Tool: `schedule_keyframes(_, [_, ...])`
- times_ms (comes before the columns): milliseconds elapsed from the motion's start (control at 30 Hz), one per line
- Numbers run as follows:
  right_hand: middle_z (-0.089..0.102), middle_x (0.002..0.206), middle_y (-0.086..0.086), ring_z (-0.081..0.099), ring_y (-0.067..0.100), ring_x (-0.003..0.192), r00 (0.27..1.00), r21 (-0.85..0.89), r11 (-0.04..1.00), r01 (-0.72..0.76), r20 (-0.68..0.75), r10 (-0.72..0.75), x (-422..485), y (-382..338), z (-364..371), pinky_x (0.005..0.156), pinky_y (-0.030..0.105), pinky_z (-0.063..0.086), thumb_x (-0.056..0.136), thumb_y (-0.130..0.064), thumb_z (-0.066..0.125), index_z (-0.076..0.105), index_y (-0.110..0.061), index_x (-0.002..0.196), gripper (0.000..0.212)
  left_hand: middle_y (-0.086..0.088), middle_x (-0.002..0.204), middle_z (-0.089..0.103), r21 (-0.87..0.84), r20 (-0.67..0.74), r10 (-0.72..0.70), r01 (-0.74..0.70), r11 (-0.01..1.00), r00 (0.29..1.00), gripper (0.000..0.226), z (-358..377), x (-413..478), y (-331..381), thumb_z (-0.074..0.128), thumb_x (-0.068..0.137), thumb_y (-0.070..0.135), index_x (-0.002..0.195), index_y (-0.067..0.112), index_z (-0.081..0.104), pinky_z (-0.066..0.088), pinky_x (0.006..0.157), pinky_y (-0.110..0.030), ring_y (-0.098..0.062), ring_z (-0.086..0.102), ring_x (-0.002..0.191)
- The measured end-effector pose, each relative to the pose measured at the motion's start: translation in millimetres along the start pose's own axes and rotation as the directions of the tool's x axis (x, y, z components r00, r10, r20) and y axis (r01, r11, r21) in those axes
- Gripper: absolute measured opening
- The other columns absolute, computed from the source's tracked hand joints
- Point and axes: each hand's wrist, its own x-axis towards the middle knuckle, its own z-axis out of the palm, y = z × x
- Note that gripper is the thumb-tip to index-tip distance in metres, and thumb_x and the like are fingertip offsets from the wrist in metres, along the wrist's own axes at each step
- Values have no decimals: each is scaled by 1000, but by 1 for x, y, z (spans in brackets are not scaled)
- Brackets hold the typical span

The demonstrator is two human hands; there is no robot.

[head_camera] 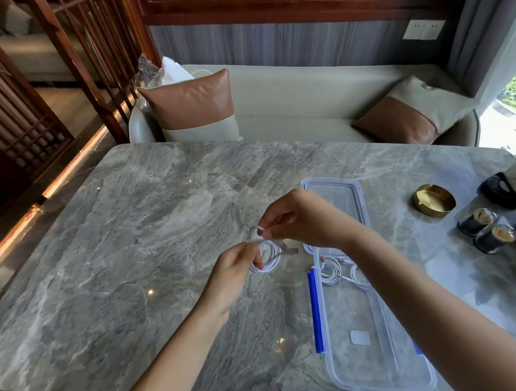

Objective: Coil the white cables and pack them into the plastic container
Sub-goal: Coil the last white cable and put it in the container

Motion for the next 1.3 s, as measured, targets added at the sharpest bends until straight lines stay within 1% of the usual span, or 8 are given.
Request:
schedule_keyframes(267, [68,82,-7,64,3,74,990,-93,986,139,18,-138,-4,1,17,67,15,49,79,-13,73,70,-16,89,11,14,59,62,-233,41,-202,206,950,978,36,-1,-5,3,44,96,26,64,20,59,42,79,-27,-3,62,62])
schedule_keyframes(500, [60,97,-5,61,6,81,988,-237,959,156,40,-151,-9,9,18,76,35,53,79,-23,71,66,-22,91,13,4,73,61,-435,156,-308,346,832,938,20,-5,-9,0,54,83,35,76,18,62,40,63,-24,-12,57,58])
schedule_keyframes(600, [59,101,-7,66,7,78,995,-93,991,101,14,-100,-11,10,18,76,37,55,77,-14,72,55,-19,101,29,-1,75,55,-458,187,-320,370,808,929,21,-7,-10,2,56,79,35,67,18,59,37,65,-27,-17,51,63])
schedule_keyframes(733, [56,119,9,69,19,81,1000,400,917,-5,19,-3,-16,12,15,85,40,57,77,-8,74,42,-21,127,61,-3,76,56,-520,208,-340,398,756,917,22,-10,-11,5,55,79,34,63,19,58,40,69,-28,-16,53,62])
schedule_keyframes(833, [62,119,9,69,23,93,987,679,727,-102,-24,160,-18,21,14,93,41,51,92,-19,55,45,-15,127,36,-4,81,55,-582,221,-358,417,698,907,27,-11,-10,6,52,85,33,62,19,53,43,76,-29,-17,57,67])
schedule_keyframes(1033, [63,116,18,59,27,110,946,526,838,-147,323,-37,-23,44,29,104,47,43,90,3,55,57,5,119,29,-5,88,62,-585,229,-354,418,695,907,31,-6,-8,5,51,88,32,61,21,59,42,77,-27,-16,60,74])
schedule_keyframes(1167, [56,124,33,55,35,117,948,655,736,-171,312,-57,-22,49,38,108,51,39,88,-6,59,56,5,120,35,-8,96,66,-635,220,-367,418,650,904,24,-7,-5,4,55,83,34,91,13,65,45,79,-29,-15,63,75])
schedule_keyframes(1300, [59,105,25,62,21,97,913,728,604,-324,409,-4,-23,55,40,101,37,46,90,-25,55,55,4,117,39,-5,97,71,-620,285,-308,419,663,908,26,-10,-6,2,57,78,37,87,16,70,48,81,-27,-14,65,81])
